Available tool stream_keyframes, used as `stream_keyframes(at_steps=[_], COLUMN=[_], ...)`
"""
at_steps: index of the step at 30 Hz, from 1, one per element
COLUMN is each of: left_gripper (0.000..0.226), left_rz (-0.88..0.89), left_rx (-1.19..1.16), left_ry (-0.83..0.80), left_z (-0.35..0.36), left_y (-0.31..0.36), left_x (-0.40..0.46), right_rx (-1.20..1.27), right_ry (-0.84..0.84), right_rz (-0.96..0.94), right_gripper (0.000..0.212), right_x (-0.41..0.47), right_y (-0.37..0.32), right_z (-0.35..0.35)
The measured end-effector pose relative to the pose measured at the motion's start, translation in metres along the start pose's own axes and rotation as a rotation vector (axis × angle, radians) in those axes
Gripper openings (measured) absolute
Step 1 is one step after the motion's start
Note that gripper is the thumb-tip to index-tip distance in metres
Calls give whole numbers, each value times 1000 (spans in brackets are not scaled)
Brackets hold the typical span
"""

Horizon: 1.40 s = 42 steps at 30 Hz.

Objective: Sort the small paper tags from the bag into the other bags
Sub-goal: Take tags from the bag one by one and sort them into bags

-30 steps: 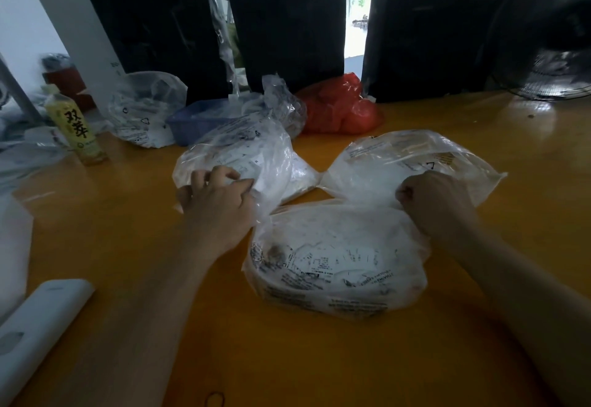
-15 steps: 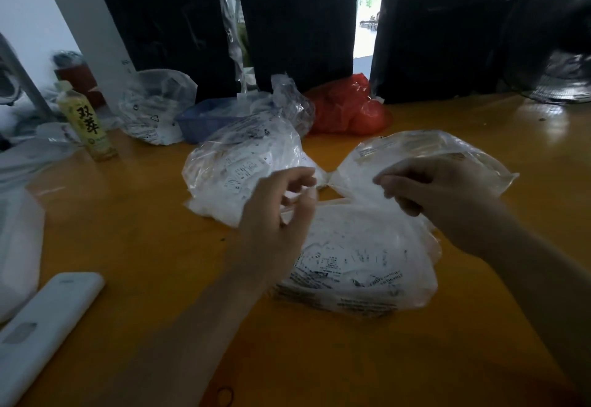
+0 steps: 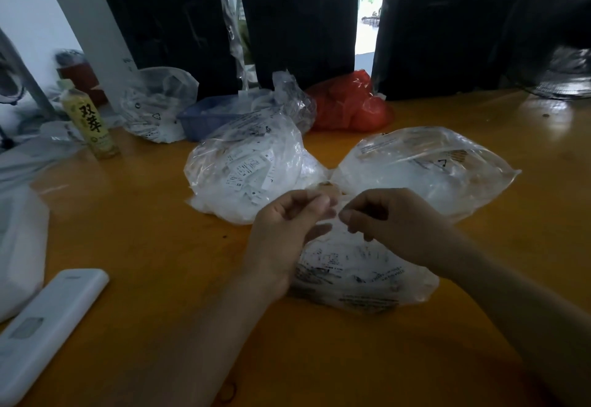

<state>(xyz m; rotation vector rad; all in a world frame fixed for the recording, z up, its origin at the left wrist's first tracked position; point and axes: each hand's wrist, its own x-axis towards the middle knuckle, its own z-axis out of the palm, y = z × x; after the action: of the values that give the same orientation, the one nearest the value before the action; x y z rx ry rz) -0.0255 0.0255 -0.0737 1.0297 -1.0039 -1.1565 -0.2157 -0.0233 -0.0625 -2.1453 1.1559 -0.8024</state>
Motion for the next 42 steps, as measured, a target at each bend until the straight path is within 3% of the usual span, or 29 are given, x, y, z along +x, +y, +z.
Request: stream_keyframes(at_steps=[3,5,8,11,16,20,24,28,32,36,42], left_gripper=[1,4,6,19,13,32,36,27,22,26,21], left_rz=[-70,-115,-163,-207,-245,-242,-182,-117,-88,-68,-12], left_rx=[-219,-274,-261,-274,-291,-431,-344,-242,-195,-166,-66], left_ry=[-6,-10,-8,17,-3,-27,-42,-64,-102,-144,-177], left_z=[-5,-8,-10,-11,-12,-10,-6,-5,-3,-3,-2], left_y=[5,7,7,7,4,3,-3,-7,-8,-8,-9], left_x=[3,4,5,4,5,6,6,4,2,1,-1], right_rx=[-219,-299,-465,-586,-360,17,387,628,655,464,333], right_ry=[158,24,-236,-250,-120,39,118,190,240,233,208], right_rz=[-80,-146,-174,-155,-54,99,202,165,77,-52,-63], right_gripper=[6,11,42,52,23,26,40,16,8,9,8], right_x=[2,1,-1,0,3,3,4,4,1,-3,-2], right_y=[4,6,7,8,7,7,6,3,-2,-7,-7], right_z=[-4,-5,5,15,11,-3,-11,-16,-19,-18,-12])
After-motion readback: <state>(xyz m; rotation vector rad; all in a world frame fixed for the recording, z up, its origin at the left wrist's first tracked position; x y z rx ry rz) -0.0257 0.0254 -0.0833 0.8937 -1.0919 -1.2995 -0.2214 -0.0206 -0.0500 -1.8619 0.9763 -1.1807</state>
